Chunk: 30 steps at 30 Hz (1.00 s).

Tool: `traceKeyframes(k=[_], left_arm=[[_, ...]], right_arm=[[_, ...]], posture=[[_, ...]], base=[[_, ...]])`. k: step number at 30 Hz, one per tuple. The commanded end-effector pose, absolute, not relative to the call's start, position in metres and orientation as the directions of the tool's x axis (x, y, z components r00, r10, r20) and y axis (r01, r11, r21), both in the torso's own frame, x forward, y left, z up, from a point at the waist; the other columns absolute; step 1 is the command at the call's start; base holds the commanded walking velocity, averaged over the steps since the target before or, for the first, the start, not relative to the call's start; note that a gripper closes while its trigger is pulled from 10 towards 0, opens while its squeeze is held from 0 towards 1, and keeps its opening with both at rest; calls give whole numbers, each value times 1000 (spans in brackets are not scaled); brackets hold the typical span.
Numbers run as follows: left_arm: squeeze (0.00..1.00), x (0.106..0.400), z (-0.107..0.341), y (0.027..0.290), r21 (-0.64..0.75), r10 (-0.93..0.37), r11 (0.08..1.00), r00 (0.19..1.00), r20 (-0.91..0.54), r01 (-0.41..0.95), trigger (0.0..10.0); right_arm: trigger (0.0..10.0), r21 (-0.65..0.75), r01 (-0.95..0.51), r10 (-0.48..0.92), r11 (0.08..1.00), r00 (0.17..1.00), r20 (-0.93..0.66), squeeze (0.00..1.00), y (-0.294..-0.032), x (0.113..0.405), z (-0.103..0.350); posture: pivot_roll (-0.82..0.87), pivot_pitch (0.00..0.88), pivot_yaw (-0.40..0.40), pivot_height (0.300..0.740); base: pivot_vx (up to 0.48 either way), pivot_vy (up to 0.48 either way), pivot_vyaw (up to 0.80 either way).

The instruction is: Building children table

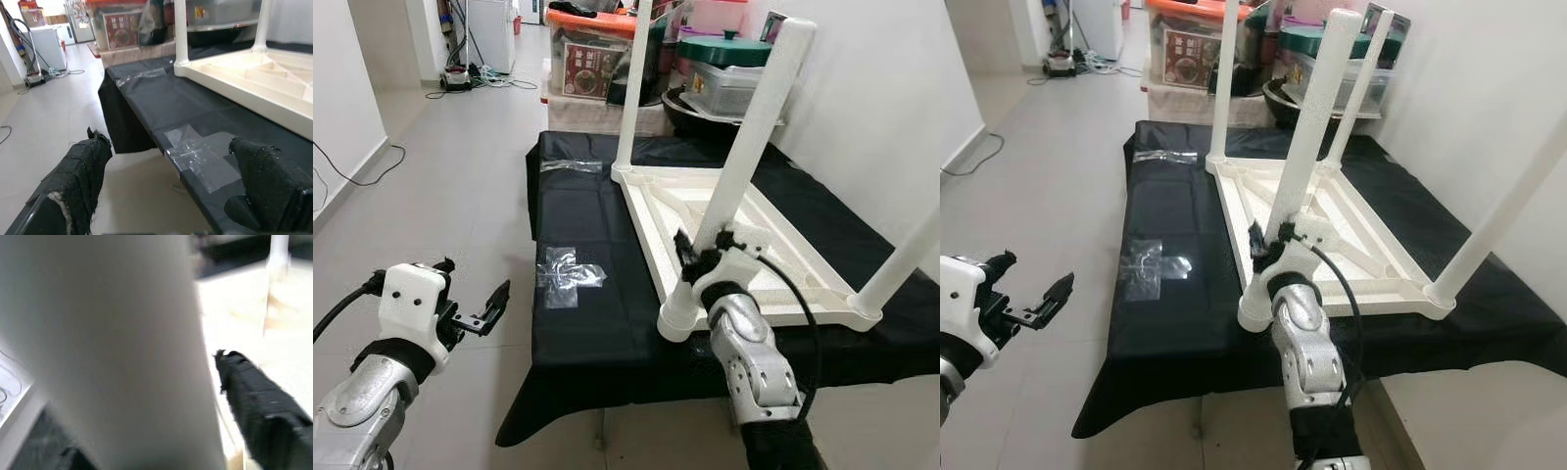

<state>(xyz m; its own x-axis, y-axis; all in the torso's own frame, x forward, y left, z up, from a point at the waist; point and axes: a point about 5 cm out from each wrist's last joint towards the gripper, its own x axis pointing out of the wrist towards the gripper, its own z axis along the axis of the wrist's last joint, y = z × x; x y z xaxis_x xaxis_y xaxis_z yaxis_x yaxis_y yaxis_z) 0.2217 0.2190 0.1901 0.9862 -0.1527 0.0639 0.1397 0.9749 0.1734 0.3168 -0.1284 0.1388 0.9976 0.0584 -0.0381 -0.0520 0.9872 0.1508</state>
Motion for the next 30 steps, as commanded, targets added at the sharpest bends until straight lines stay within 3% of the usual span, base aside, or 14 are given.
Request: traceKeyframes(k=[1,12,20,21,23,24,25,30], left_arm=[[0,223,189,219,181,-161,972,985,57,148,10000],[0,226,194,222,196,-174,968,982,68,158,10000],[0,227,194,219,195,-190,965,979,72,173,10000],[0,228,194,219,195,-192,965,979,73,175,10000],[0,228,194,219,195,-192,965,979,73,175,10000],[0,228,194,218,196,-194,965,978,73,177,10000],[0,229,194,218,197,-198,964,978,73,180,10000],[0,231,194,217,198,-207,962,976,74,189,10000]], right_arm=[[10000,166,-35,40,985,999,-24,1000,-134,318,142],[10000,165,-152,129,974,981,143,1000,-133,319,184],[10000,141,-200,175,970,970,172,1000,-134,320,196],[10000,137,-218,192,966,965,177,945,-133,320,198],[10000,137,-218,192,966,965,177,945,-133,320,198],[10000,130,-248,223,960,958,182,78,-132,320,201],[10000,119,-278,254,953,949,187,0,-131,321,204],[10000,70,-362,344,930,921,184,0,-139,331,215]], posture=[[151,0,-89,740],[134,0,-78,740],[126,0,-74,740],[126,0,-74,740],[126,0,-74,740],[124,0,-72,740],[124,0,-72,740],[111,0,-68,740]], base=[[0,0,0],[0,0,0],[0,0,0],[0,0,0],[0,0,0],[0,0,0],[0,0,0],[0,0,0]])
